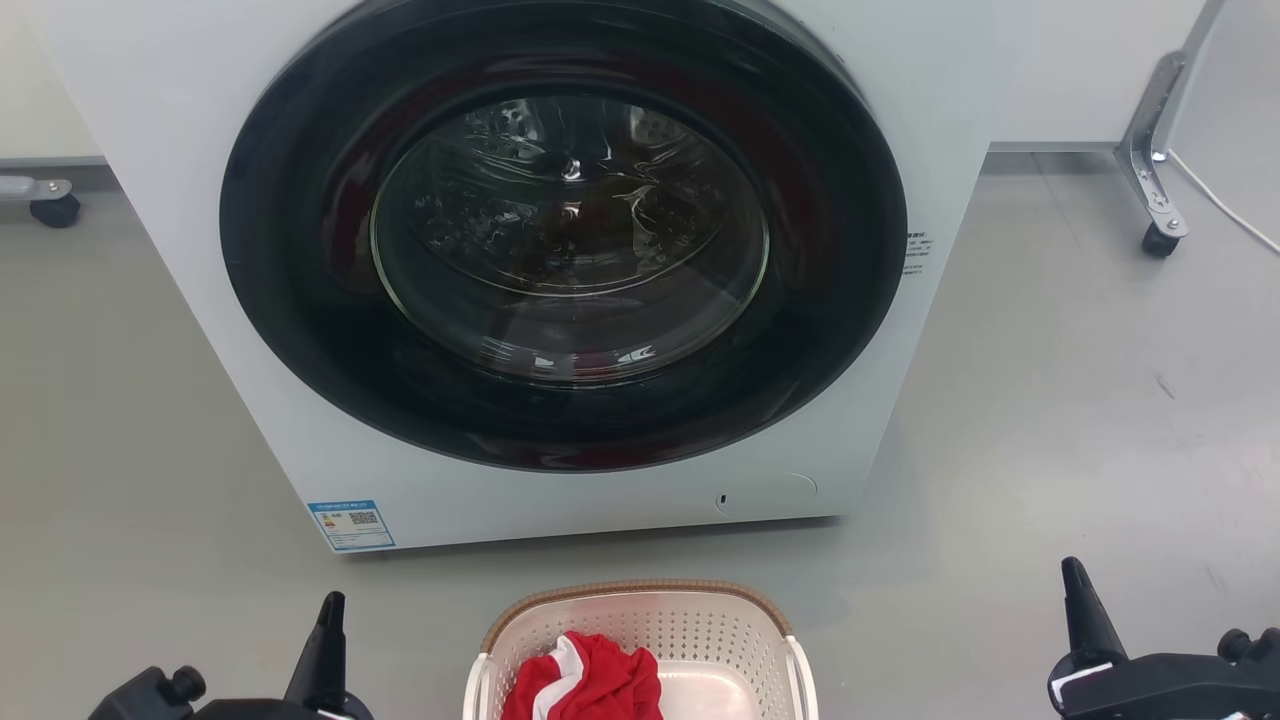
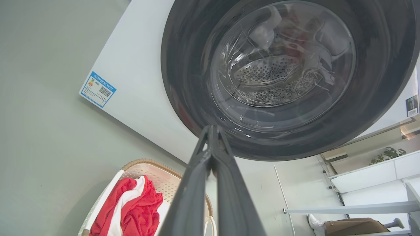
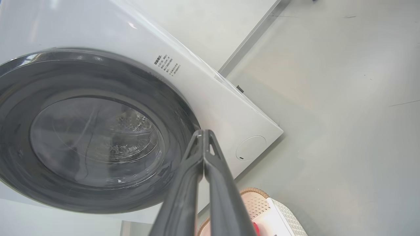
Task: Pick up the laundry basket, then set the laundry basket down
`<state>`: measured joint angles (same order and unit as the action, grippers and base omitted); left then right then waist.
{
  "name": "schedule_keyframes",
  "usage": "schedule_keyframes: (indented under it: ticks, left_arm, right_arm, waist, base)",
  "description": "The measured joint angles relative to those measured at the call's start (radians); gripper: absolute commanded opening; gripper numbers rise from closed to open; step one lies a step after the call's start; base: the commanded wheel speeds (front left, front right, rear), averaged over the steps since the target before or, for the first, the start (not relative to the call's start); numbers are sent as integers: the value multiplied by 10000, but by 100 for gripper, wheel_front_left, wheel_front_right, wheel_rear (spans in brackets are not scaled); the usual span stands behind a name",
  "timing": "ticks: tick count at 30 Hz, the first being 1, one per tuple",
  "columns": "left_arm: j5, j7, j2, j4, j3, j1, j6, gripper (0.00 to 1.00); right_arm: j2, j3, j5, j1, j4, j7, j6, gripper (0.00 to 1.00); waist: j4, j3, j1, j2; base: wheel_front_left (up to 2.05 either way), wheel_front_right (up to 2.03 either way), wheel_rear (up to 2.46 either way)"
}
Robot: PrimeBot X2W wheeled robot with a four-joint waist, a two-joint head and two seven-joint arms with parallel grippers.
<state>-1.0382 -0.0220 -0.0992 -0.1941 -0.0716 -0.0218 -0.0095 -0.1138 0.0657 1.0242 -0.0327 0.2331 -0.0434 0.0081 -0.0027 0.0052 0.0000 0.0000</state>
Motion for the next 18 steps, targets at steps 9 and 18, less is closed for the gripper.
schedule_keyframes:
  ticks: [9,18]
  left_arm:
    - [-1014,249,96,-192,314,194,-184,0]
    - [-2132,516,207,-374,629,390,-441,0]
  right_arm:
    - [127,-383,1106,-93,125,305,199,0]
    - [259,-763,2174,-206,268,612,422,0]
  waist:
    - [5,-7,0,0]
    - [10,-13,1,0]
  base:
    - [0,0,0]
    - [0,0,0]
